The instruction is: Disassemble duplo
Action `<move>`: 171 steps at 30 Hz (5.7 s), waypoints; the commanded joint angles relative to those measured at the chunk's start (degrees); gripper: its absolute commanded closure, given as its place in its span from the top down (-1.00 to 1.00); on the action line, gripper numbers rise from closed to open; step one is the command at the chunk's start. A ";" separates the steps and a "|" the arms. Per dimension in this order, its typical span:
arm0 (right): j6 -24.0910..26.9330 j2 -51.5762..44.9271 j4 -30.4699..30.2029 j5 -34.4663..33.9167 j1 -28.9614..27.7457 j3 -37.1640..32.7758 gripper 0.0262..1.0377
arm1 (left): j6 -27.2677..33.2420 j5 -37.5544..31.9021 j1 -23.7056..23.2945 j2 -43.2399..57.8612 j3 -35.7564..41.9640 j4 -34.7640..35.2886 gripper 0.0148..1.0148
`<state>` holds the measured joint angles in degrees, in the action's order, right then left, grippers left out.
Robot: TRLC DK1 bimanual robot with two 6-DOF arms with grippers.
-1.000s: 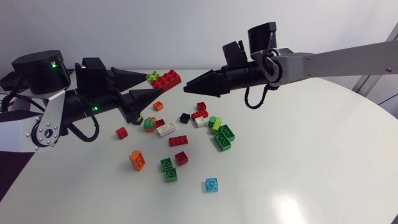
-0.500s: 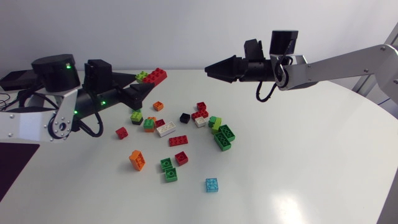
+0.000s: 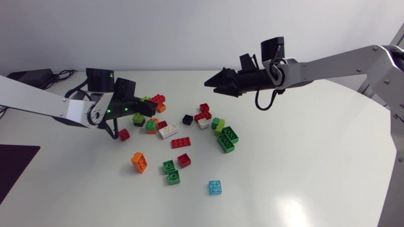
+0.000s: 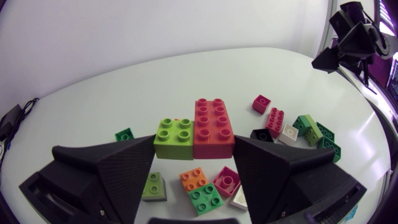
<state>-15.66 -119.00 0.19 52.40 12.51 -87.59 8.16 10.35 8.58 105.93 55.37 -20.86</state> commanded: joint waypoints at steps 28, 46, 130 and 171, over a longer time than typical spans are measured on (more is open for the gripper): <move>30.87 3.51 -12.23 -42.56 19.65 1.72 0.89 | 2.91 -5.78 -1.11 10.44 10.19 9.79 0.05; 38.16 -4.40 -26.20 -54.42 16.49 -9.18 0.90 | 2.56 -5.78 -1.90 9.82 10.46 10.14 0.84; 18.56 4.57 -15.57 -14.08 10.95 -2.06 -0.67 | 10.29 -0.94 11.90 -10.57 -10.73 -12.10 0.89; 18.03 4.13 -14.51 -12.68 13.24 -0.91 -0.67 | 9.85 -1.21 15.06 -12.24 -12.04 -12.18 0.89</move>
<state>3.79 -115.09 -14.76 39.05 25.52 -90.08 17.15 9.17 23.03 94.80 44.56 -32.40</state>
